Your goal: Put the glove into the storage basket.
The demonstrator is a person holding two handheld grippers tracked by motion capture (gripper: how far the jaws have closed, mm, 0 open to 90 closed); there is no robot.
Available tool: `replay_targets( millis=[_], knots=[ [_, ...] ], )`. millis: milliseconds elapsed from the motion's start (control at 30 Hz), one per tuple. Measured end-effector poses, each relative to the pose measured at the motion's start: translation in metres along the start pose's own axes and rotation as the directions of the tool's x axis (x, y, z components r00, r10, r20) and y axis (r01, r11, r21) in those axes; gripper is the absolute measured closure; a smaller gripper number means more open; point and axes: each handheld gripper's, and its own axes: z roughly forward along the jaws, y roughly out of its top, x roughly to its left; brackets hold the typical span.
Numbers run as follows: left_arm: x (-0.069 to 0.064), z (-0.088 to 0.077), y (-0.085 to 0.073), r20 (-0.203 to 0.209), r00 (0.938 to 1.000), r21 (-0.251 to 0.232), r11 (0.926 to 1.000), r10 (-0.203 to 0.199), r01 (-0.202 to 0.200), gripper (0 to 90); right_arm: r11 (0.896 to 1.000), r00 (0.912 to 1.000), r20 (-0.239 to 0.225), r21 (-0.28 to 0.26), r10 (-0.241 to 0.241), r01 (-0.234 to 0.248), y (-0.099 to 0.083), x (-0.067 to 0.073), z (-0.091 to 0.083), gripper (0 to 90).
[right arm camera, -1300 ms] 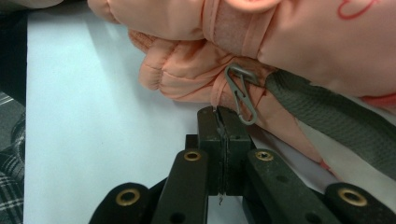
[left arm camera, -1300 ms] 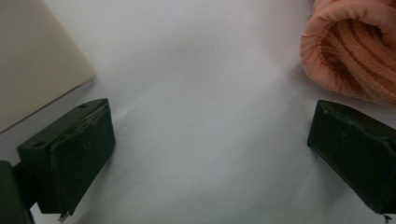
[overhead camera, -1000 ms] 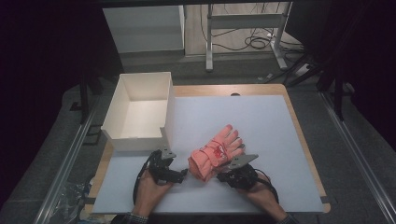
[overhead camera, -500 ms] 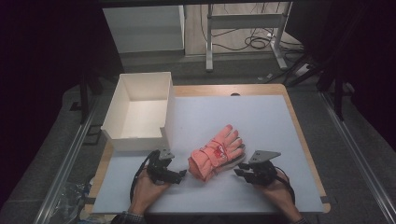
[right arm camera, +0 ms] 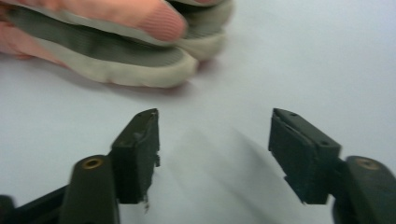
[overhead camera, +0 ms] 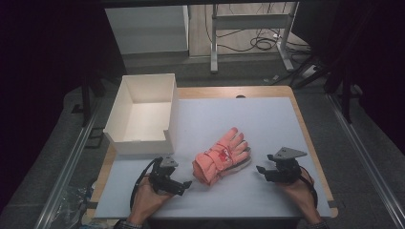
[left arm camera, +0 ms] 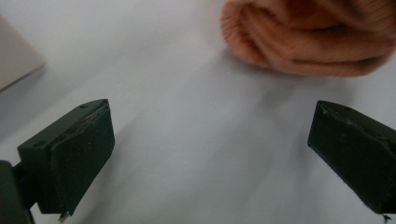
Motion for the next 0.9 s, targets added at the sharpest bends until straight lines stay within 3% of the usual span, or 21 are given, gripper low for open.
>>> replay_targets(
  millis=[300,433,733,900],
  knots=[
    [-0.017,-0.013,0.018,0.041,0.997,0.002,0.9978,0.066,-0.066,0.0,0.998,0.9944,0.094,0.032,0.049,-0.052,-0.007,-0.016,0.0,21.6],
    [-0.023,-0.017,0.03,0.04,0.9954,-0.001,0.9962,0.087,-0.087,0.0,0.994,0.9918,0.087,0.054,0.093,-0.098,-0.008,-0.022,0.003,16.4],
    [-0.039,-0.018,0.061,0.04,0.9871,0.006,0.9878,0.155,-0.155,0.0,0.994,0.9918,0.087,0.055,0.093,-0.098,-0.008,-0.022,0.003,16.0],
    [-0.045,-0.013,0.079,0.043,0.9839,0.008,0.9847,0.174,-0.174,0.0,0.994,0.9918,0.086,0.055,0.095,-0.1,-0.008,-0.022,0.003,16.0]
  ],
)
